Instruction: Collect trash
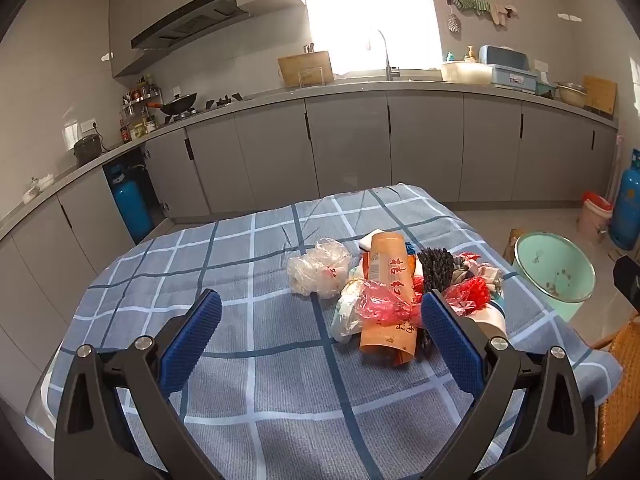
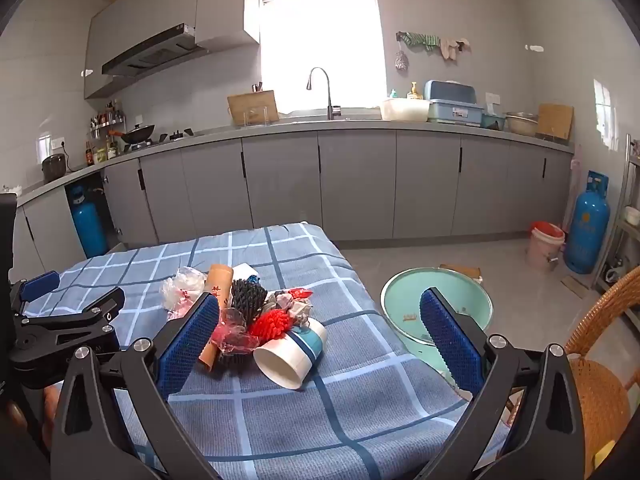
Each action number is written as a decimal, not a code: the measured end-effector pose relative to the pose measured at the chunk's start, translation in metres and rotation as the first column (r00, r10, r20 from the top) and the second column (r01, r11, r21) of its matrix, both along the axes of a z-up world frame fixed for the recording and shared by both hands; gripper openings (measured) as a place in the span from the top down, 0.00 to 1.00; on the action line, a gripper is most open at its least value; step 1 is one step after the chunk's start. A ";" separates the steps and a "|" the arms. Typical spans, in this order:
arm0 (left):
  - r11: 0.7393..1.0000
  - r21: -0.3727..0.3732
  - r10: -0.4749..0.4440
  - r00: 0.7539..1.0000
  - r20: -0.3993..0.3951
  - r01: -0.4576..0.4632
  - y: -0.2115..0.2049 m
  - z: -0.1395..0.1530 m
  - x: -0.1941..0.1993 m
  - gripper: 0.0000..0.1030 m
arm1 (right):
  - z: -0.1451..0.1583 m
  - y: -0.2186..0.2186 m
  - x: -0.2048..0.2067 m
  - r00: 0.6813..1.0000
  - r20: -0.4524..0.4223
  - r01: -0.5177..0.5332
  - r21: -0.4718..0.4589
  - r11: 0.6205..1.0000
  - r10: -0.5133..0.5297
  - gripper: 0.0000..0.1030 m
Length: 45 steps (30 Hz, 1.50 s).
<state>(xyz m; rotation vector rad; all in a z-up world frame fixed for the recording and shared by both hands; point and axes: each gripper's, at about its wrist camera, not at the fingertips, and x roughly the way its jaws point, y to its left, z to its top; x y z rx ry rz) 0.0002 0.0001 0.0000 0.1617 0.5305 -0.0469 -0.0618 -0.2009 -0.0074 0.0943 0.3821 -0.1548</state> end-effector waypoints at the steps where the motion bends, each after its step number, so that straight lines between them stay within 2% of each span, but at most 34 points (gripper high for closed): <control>1: 1.000 0.000 0.000 1.000 -0.001 0.000 0.000 0.000 0.000 0.05 | 0.000 0.000 0.000 1.000 -0.001 0.000 -0.002 1.000 0.000 0.04; 45: 1.000 -0.018 -0.022 1.000 0.005 0.022 -0.001 0.003 0.000 0.05 | -0.009 -0.010 0.004 1.000 -0.020 0.018 0.015 1.000 -0.017 0.04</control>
